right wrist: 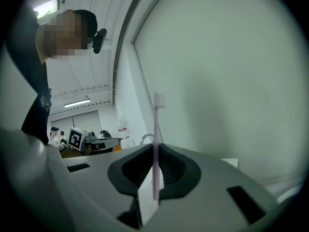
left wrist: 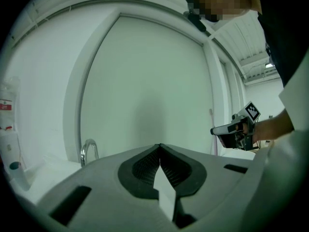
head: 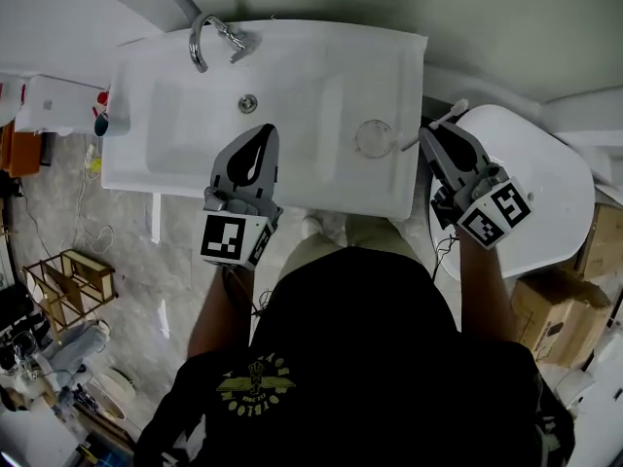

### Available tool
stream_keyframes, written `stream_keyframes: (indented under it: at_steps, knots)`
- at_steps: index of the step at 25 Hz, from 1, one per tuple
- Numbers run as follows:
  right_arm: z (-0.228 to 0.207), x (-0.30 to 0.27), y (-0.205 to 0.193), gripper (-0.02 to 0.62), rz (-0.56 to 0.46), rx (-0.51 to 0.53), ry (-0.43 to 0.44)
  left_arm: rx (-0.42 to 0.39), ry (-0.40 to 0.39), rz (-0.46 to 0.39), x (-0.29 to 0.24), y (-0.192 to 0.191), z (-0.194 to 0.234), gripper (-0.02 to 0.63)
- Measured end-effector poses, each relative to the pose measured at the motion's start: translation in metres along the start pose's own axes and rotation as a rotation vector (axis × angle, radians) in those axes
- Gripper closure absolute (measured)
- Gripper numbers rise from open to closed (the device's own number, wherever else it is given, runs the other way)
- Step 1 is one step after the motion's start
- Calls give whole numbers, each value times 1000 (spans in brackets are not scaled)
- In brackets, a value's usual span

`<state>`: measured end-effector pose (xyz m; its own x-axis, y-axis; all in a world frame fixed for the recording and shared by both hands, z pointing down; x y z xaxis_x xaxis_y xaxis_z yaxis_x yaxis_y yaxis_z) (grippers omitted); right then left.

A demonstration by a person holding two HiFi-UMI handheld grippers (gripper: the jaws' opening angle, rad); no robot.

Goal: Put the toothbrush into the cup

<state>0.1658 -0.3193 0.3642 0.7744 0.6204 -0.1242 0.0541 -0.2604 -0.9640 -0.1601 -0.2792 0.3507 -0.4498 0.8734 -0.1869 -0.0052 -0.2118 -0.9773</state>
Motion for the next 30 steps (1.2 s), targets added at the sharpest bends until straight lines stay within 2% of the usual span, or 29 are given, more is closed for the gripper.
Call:
stream_keyframes:
  at_steps: [10, 16, 22, 30]
  knots:
    - [-42, -40, -61, 555, 110, -77, 66, 41, -74, 66, -64, -48, -28, 595]
    - [-54, -58, -104, 555, 191, -115, 90, 84, -76, 122, -87, -84, -29, 595]
    - [-61, -70, -149, 555, 270, -148, 94, 79, -93, 173, -106, -122, -33, 595]
    - [-61, -65, -182, 555, 344, -171, 91, 103, -99, 238, -117, -162, -54, 595]
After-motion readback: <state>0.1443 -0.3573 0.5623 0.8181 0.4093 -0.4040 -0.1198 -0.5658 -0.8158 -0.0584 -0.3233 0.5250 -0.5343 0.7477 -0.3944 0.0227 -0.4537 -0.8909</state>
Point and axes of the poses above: the fingertips, and each gripper's own axes: x backward along the fingers, z to its left, y out of its top, the point moved 9 cm from there along x, backward along the fingers, and after that the axes turned 5 degrees about x, right-handed, at the moved point
